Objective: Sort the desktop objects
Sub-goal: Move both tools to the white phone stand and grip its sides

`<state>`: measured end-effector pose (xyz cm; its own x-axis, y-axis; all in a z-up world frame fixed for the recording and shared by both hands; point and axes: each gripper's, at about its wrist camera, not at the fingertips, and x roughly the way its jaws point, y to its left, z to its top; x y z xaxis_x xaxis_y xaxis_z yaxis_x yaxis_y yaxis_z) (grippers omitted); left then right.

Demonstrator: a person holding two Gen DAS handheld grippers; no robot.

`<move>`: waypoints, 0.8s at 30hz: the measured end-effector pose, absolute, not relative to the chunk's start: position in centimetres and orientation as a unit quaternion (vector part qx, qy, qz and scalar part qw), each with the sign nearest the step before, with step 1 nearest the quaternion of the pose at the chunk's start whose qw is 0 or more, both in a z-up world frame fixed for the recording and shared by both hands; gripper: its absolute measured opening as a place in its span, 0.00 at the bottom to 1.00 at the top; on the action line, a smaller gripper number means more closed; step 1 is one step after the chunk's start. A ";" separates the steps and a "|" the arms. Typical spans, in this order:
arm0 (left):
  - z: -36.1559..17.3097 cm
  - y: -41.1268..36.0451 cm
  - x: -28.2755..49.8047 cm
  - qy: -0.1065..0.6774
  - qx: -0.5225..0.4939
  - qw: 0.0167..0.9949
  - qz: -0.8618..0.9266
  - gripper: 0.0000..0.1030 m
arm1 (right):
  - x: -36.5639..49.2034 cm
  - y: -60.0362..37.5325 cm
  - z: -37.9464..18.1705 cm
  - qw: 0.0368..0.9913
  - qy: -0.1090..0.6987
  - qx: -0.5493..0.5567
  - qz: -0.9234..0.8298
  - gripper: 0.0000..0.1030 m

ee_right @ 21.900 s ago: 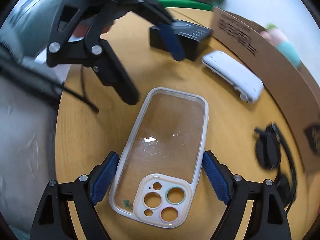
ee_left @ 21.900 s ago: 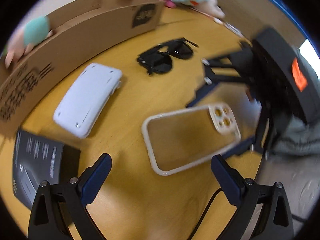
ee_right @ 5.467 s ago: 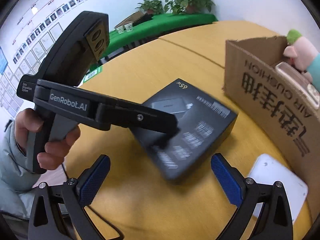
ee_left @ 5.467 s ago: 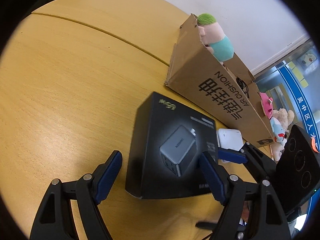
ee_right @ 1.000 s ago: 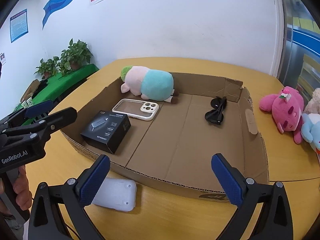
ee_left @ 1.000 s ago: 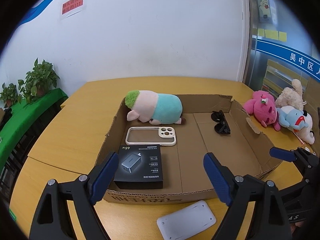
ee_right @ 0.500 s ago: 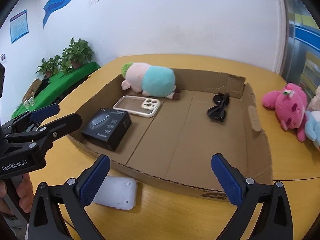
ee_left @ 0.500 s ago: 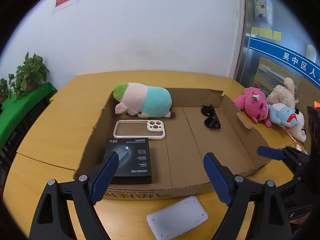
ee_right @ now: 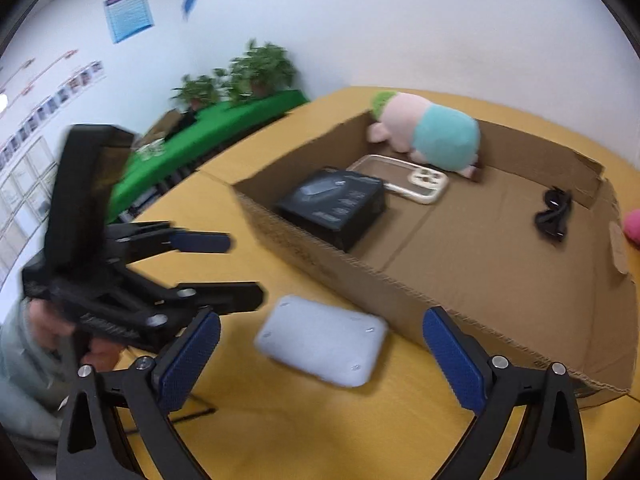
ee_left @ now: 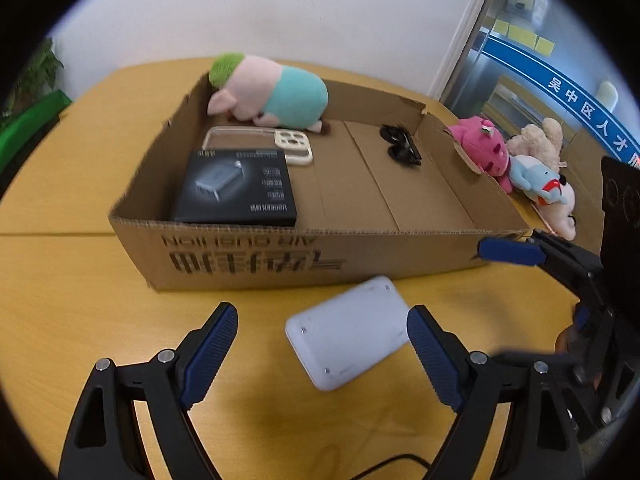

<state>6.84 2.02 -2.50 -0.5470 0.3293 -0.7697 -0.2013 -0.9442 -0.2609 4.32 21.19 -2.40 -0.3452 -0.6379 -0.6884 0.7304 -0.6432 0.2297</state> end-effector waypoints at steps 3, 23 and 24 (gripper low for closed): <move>-4.7 1.3 6.0 -0.103 -0.489 0.158 0.852 0.84 | 4.8 20.8 -4.0 0.436 0.056 0.418 -0.795 0.98; -9.3 0.5 2.9 -0.232 -0.542 0.223 0.776 0.58 | -0.1 17.9 -10.9 0.404 0.038 0.486 -0.774 0.80; -9.0 0.5 2.9 -0.229 -0.538 0.222 0.780 0.56 | 0.0 18.2 -10.8 0.401 0.038 0.484 -0.777 0.73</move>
<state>2.90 0.49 -9.02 -0.3222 0.5922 -0.7385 -0.0991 -0.7970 -0.5958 0.02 18.16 -10.79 -0.2097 -0.5863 -0.7824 0.6603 -0.6751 0.3289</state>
